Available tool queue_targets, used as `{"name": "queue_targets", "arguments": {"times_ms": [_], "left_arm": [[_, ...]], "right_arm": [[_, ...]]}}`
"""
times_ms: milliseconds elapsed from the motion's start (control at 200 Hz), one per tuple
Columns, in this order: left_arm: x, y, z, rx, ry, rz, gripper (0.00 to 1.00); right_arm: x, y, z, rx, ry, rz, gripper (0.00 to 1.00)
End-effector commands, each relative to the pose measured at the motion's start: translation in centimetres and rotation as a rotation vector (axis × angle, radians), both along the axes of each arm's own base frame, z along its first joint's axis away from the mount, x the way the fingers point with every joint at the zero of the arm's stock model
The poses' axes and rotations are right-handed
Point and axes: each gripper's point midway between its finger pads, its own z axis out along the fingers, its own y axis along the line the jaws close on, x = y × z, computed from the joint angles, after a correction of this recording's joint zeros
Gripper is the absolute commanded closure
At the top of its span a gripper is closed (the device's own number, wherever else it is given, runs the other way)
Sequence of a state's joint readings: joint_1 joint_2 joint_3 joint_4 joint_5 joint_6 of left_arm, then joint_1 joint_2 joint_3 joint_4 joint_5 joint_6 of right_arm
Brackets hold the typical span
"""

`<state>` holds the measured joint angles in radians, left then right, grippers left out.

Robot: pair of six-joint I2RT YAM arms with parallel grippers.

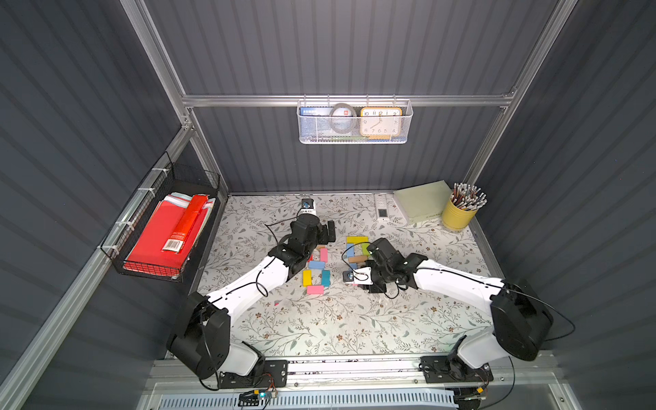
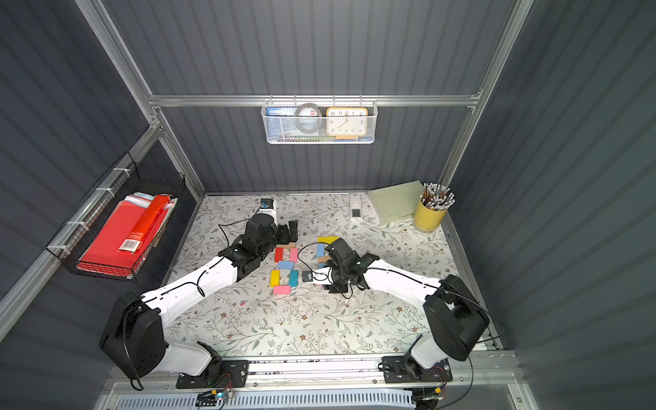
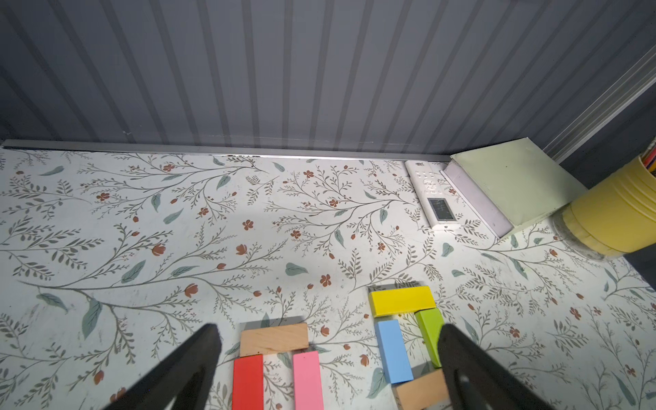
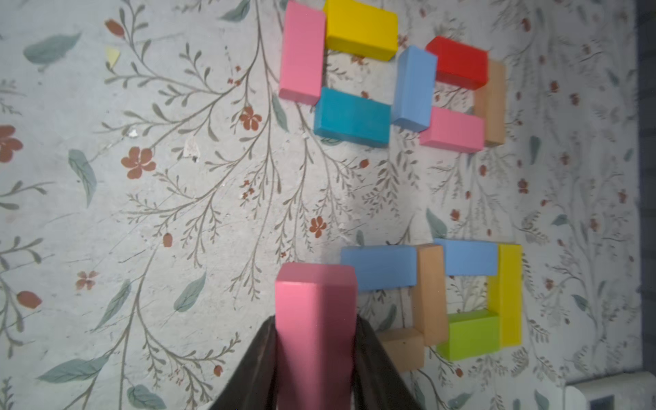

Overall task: Assemble the number 8 with building blocks
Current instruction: Assemble the building block at the center of the board.

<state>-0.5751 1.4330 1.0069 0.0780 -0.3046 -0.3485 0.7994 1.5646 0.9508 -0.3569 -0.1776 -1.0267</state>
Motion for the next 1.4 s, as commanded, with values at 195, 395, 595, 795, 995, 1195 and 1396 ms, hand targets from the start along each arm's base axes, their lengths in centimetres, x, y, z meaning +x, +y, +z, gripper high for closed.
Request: {"name": "queue_targets", "arguments": {"times_ms": [195, 395, 595, 795, 995, 1195, 1396], "left_arm": [[-0.7, 0.4, 0.7, -0.013, -0.014, 0.002, 0.01], [-0.7, 0.3, 0.6, -0.012, -0.010, -0.006, 0.00], [-0.7, 0.1, 0.5, -0.011, -0.006, -0.012, 0.01], [-0.7, 0.2, 0.4, -0.009, -0.005, -0.011, 0.01], [-0.7, 0.2, 0.4, -0.009, -0.006, -0.010, 0.01], [-0.7, 0.2, 0.5, -0.009, -0.006, -0.010, 0.01], [-0.7, 0.2, 0.5, -0.009, -0.008, -0.008, 0.01]], "right_arm": [[0.3, -1.1, -2.7, -0.160, -0.040, 0.028, 0.93], [0.7, -1.4, -3.7, -0.190, -0.059, 0.027, 0.91], [1.2, -1.5, -4.3, -0.216, -0.073, 0.015, 0.85], [1.5, -1.3, -4.9, -0.220, -0.075, 0.009, 0.74], [1.8, -1.3, -5.0, -0.222, -0.081, -0.003, 0.66], [1.9, -1.4, -5.1, -0.223, -0.087, -0.013, 0.53], [2.3, -1.6, -5.0, -0.224, -0.101, -0.028, 0.50]]}}
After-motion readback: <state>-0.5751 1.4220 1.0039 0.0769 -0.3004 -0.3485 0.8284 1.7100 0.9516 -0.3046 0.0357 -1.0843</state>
